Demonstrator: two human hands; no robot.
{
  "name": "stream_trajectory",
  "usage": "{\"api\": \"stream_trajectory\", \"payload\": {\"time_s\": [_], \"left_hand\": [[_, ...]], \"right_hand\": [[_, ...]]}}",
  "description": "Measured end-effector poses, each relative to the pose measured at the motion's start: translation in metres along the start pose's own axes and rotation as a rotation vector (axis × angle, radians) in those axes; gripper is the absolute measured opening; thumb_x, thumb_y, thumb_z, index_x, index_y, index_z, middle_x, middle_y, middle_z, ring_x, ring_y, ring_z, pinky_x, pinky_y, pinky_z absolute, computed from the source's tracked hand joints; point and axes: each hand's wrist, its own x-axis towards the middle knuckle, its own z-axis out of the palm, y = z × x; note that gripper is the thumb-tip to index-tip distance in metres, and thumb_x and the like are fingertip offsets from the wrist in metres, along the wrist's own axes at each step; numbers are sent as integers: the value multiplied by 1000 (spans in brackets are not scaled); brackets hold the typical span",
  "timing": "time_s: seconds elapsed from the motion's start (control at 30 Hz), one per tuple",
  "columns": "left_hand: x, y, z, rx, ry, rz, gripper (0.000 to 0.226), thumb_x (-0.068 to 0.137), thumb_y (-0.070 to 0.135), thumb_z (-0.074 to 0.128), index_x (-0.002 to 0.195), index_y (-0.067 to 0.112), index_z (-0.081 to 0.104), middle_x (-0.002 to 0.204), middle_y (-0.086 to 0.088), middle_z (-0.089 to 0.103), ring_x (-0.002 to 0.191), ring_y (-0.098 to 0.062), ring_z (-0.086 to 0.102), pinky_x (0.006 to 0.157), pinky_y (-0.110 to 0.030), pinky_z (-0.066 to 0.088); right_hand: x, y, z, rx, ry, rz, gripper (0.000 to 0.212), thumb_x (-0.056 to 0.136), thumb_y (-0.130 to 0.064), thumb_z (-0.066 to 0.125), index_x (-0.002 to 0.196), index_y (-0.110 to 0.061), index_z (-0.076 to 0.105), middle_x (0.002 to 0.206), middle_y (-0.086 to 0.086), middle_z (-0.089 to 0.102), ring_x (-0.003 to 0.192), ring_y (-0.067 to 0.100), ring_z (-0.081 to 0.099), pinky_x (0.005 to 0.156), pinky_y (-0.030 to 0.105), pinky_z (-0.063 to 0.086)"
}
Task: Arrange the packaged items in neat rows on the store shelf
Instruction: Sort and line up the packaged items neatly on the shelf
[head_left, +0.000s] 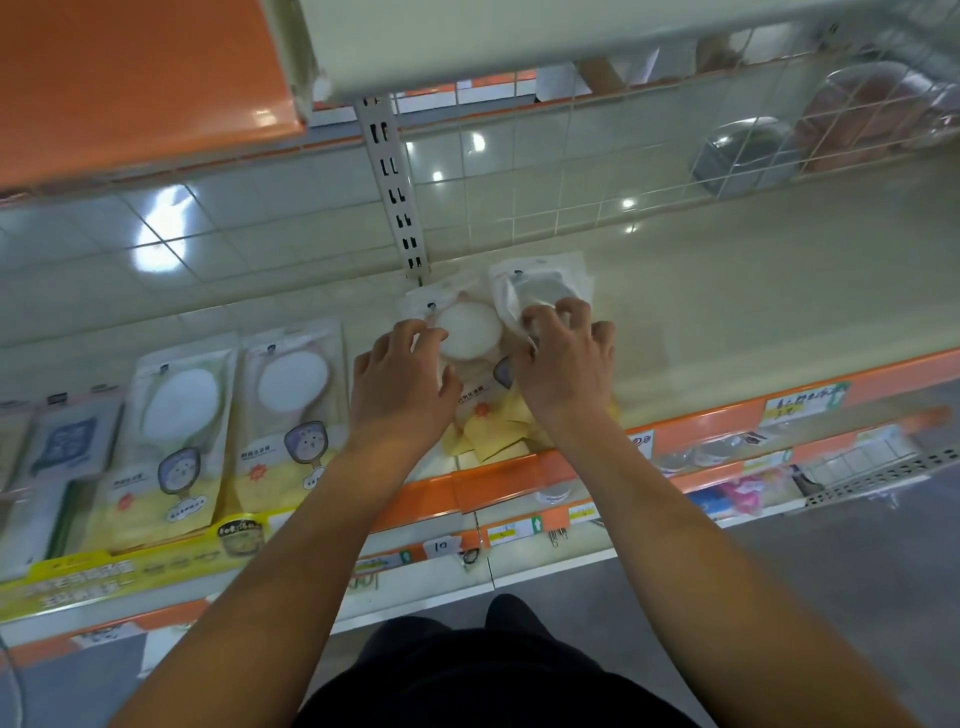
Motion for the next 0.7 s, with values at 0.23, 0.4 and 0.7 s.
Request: {"api": "stream_trajectory", "payload": {"time_s": [0.23, 0.4, 0.7], "left_hand": [[-20, -23, -8, 14, -2, -59, 42, 93, 33, 49, 134, 20, 46, 140, -2, 41, 128, -25, 41, 103, -40, 32], [-38, -51, -15, 26, 50, -80, 42, 91, 31, 53, 130, 17, 51, 136, -5, 47, 123, -28, 46, 98, -41, 36], [-69, -134, -31, 6, 152, -118, 41, 80, 30, 50, 115, 11, 60, 120, -12, 58, 104, -37, 59, 82, -45, 45]], "right_hand": [[-17, -32, 3, 41, 14, -106, 31, 89, -34, 54, 119, -31, 57, 134, 1, 41, 109, 32, 38, 90, 33, 30], [-31, -64, 12, 49, -31, -140, 31, 87, -32, 53, 117, -31, 57, 133, 0, 39, 109, 32, 38, 89, 37, 37], [-59, -138, 50, 17, -138, -175, 33, 88, -35, 53, 121, -30, 54, 135, 0, 35, 113, 34, 36, 100, 39, 33]]}}
